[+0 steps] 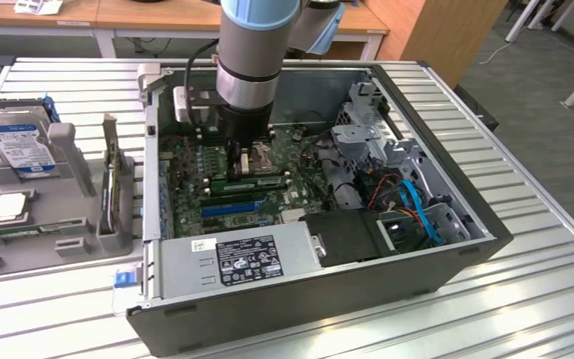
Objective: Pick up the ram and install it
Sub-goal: 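Press down the ram until it locks into place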
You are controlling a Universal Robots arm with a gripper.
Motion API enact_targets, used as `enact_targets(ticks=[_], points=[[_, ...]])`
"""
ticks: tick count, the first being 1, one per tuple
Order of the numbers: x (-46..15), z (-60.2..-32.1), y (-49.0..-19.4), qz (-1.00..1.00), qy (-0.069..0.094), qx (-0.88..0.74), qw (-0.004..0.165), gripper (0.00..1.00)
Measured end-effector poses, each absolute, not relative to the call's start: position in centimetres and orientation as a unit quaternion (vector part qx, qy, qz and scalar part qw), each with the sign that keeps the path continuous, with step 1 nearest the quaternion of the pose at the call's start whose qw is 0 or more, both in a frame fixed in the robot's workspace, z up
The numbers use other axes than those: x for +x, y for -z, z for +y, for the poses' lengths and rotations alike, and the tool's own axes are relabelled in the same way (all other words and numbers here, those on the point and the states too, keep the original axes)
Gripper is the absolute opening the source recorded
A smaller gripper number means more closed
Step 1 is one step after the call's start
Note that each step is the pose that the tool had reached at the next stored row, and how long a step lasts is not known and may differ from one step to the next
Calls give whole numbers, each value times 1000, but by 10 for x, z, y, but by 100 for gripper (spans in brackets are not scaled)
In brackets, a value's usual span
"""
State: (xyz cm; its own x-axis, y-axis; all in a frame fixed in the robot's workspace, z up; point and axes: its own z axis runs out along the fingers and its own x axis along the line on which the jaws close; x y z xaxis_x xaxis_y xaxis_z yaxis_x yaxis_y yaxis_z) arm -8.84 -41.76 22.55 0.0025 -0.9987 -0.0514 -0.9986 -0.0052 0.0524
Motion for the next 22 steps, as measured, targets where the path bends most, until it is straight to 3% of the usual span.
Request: enact_targets(ticks=[22], points=[[-88, -418, -224, -705, 37, 708, 0, 10]])
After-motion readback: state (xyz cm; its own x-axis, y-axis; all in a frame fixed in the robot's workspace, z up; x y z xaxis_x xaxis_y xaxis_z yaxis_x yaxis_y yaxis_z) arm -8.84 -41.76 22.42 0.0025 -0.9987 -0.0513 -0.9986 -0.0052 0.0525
